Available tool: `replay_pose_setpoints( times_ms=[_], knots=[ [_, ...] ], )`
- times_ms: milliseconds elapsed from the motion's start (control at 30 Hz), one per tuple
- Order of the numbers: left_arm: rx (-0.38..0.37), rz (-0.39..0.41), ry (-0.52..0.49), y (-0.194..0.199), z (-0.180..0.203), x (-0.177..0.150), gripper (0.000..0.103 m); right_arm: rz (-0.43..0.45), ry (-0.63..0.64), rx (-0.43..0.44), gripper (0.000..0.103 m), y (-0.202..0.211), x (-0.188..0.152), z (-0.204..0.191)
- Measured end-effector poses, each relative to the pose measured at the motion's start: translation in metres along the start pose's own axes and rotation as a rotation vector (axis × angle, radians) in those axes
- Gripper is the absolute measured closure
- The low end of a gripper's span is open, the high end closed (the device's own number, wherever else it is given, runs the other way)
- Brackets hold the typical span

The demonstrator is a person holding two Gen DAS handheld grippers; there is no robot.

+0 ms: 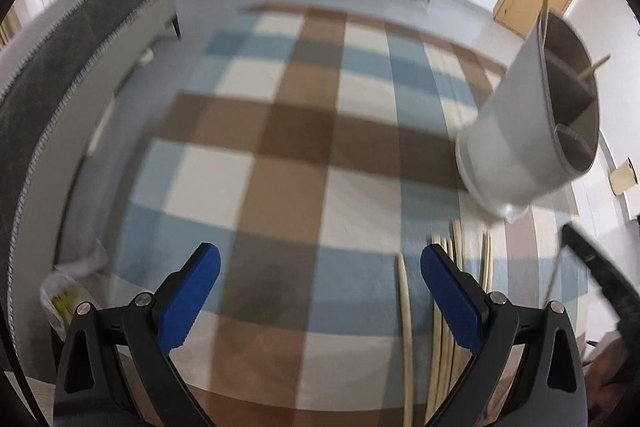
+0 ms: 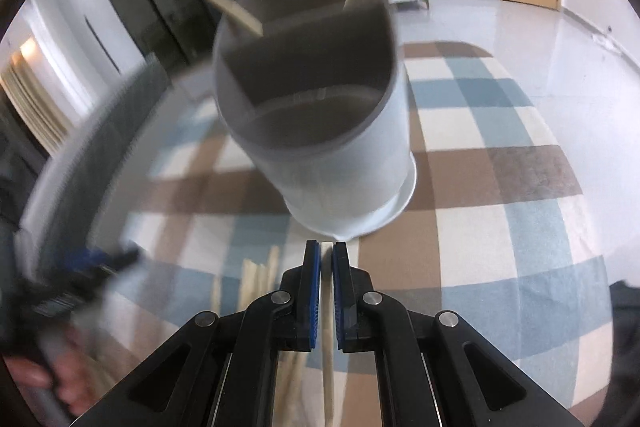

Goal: Organize utensils
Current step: 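Grasp a chopstick with the left gripper while the right gripper holds its chopstick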

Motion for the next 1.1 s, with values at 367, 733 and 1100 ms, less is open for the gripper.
replay_pose_setpoints(
  times_ms=[367,733,1100],
  knots=[
    [0.019,-0.152,-0.068,-0.035,0.034,-0.031,0.026,0.092,-0.115,0.109,0.098,0.036,0.026,0.03],
    [0.058,-0.139,-0.202,-0.032,0.068,-0.036,0.101,0.142,-0.151,0.155,0.098,0.049,0.039,0.043],
    [-0.012,0.021,-0.159,0.015,0.08,-0.026,0.102,0.183,-0.122,0.136,0.098,0.065,0.038,0.039]
  ],
)
Point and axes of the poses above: each gripper's, at about its wrist camera, not at the fingertips, and y roughly against the way its jaws point, z to its right, x to its top, the point moved 10 cm from there along -y, roughly the way its jaws point, and after that the axes turned 3 degrees about -x, right-handed, at the moved point
